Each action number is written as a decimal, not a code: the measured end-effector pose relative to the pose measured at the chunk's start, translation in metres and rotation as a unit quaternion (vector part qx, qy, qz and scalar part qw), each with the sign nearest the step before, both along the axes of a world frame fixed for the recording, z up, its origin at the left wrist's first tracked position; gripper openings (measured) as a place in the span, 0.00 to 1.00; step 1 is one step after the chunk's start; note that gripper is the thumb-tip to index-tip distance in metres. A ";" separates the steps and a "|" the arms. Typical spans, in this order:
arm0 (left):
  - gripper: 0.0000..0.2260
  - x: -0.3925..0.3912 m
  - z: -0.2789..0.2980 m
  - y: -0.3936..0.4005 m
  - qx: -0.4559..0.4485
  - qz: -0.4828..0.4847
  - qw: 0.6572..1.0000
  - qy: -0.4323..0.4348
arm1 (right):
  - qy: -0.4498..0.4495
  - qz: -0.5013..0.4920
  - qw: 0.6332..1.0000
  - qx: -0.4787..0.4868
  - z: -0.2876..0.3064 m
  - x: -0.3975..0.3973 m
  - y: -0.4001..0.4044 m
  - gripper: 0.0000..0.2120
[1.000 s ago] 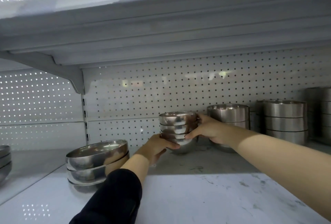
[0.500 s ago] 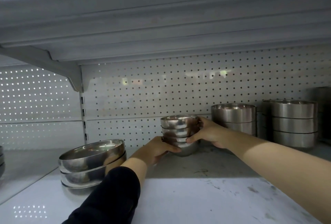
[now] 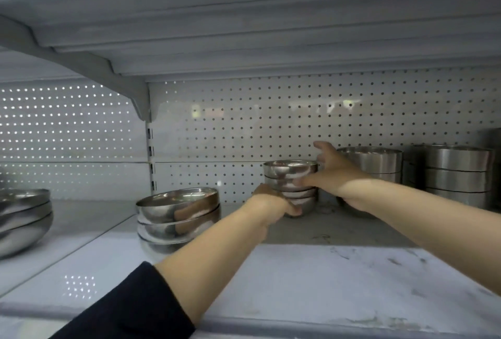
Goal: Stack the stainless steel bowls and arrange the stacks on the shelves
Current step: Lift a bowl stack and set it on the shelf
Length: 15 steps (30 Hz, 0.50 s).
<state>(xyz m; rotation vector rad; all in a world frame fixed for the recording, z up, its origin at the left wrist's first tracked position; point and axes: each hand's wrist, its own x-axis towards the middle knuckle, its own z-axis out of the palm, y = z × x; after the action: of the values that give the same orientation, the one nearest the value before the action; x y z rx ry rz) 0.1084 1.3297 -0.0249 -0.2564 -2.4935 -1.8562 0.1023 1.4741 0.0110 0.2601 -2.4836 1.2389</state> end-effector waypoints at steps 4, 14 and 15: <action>0.32 0.059 -0.007 -0.056 -0.064 -0.039 0.995 0.064 | 0.007 0.086 0.993 -0.077 0.015 0.034 -0.043 0.42; 0.03 0.127 -0.032 -0.202 -0.114 0.038 0.988 0.097 | -0.062 0.180 0.980 -0.054 -0.014 0.069 -0.120 0.38; 0.02 0.125 -0.033 -0.209 -0.121 0.069 0.985 0.102 | -0.068 0.177 0.980 -0.056 -0.017 0.069 -0.125 0.39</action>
<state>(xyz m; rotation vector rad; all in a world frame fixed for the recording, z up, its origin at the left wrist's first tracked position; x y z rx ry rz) 0.2334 1.1208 -0.0580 -0.2575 -2.5182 -1.4006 0.1710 1.3495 -0.0061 0.6306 -2.5452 1.5777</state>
